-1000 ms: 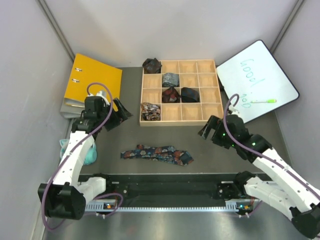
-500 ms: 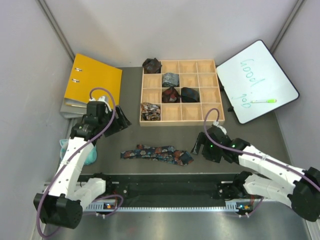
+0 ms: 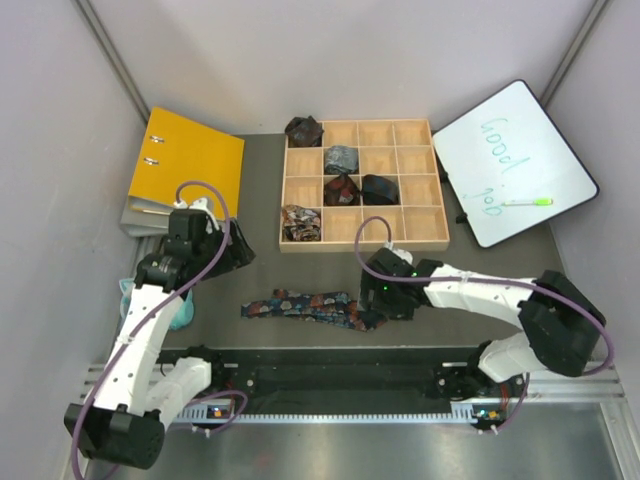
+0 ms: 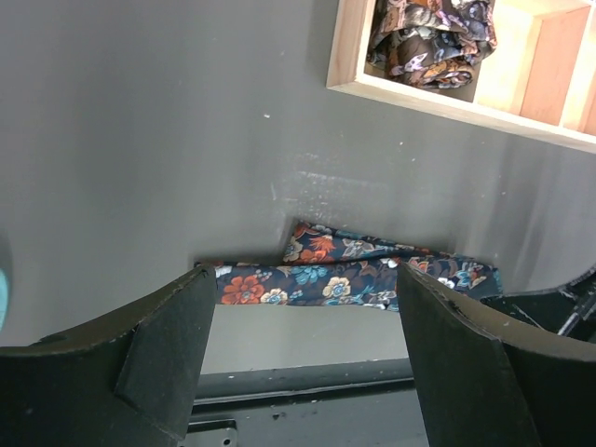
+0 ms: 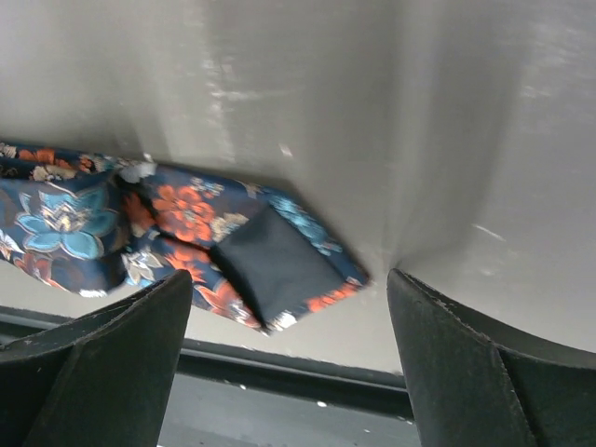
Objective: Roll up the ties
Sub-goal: Flatten out the tie at the center of the board.
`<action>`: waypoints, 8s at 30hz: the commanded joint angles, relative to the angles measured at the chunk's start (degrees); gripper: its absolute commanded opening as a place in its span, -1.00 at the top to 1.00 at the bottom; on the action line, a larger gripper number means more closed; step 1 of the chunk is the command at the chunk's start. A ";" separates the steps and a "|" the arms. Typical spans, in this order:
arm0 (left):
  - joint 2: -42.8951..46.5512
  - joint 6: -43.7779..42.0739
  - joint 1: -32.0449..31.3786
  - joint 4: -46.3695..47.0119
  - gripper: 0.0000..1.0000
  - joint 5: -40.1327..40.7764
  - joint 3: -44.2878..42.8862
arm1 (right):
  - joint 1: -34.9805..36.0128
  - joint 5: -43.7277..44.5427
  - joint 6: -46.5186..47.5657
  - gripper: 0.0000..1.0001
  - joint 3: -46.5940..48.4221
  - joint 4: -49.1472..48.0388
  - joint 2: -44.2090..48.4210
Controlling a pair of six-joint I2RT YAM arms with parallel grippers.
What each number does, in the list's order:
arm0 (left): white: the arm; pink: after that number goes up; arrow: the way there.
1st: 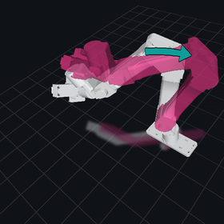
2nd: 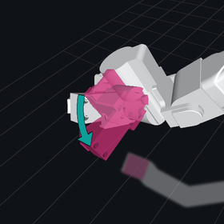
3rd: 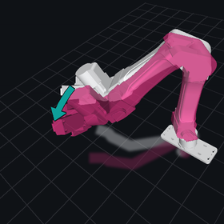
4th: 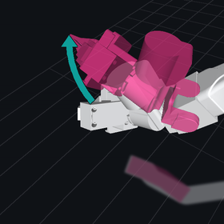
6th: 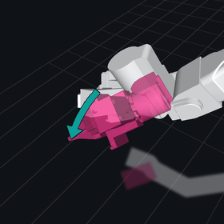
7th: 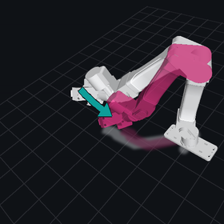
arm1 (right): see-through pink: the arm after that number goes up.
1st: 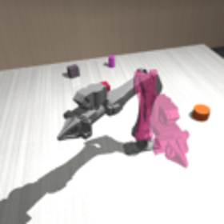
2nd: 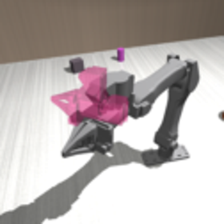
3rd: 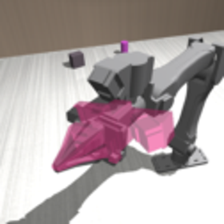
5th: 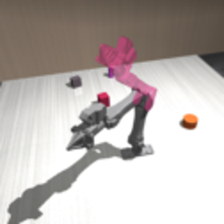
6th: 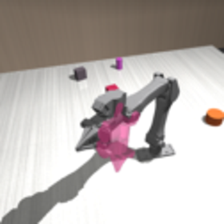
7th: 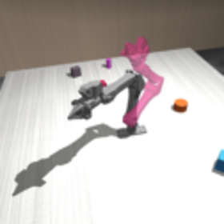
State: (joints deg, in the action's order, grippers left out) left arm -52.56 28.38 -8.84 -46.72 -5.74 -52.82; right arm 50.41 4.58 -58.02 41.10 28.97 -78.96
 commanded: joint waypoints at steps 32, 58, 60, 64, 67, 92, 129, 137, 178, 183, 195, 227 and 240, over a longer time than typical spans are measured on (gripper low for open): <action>0.17 0.09 -2.23 -3.38 -0.68 3.27 -0.53 | -12.32 8.60 16.34 1.00 1.35 11.19 -0.68; -12.48 25.76 -28.77 29.75 -0.11 6.00 22.41 | -23.43 2.89 24.27 1.00 -1.55 7.42 3.37; -13.79 25.94 -29.30 30.63 -0.09 6.09 22.67 | -23.43 2.89 24.36 1.00 -1.64 7.15 3.20; -16.00 26.29 -30.36 31.95 0.02 6.09 22.76 | -23.43 2.89 24.53 1.00 -1.81 6.71 2.93; -17.67 26.55 -31.15 33.01 0.13 6.00 22.76 | -23.43 2.89 24.45 1.00 -2.08 6.54 2.84; -21.63 29.01 -34.05 35.65 0.74 7.84 23.38 | -23.96 1.58 24.36 1.00 -2.69 4.78 1.53; -1.06 11.61 -16.30 3.21 0.91 0.30 7.80 | -49.62 18.09 49.41 1.00 1.43 -0.76 14.10; -2.29 10.64 -16.30 3.39 0.90 -2.61 10.19 | -60.77 22.67 49.77 1.00 3.11 -2.25 13.92; -3.08 6.43 -16.12 -1.44 -0.53 0.82 4.13 | -71.07 21.76 30.34 -0.98 6.97 0.63 15.32; -4.04 5.19 -16.12 0.75 -0.44 0.20 3.42 | -62.08 -1.78 29.11 -0.98 6.10 0.20 22.08; -16.78 7.83 -18.49 11.47 -0.14 -5.08 0.10 | -38.12 -10.29 27.79 -0.68 4.34 6.80 22.62; -52.39 13.28 -32.12 20.17 0.22 5.21 -19.26 | -32.57 -4.93 35.43 0.40 12.60 -2.52 -9.98; -53.97 13.72 -34.31 22.19 0.24 5.30 -16.79 | -30.81 -1.68 36.40 0.42 11.64 2.14 -12.54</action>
State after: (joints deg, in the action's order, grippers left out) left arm -106.30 41.10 -41.80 -27.05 -1.28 -70.54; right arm 18.57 1.17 -22.50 52.82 29.28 -92.42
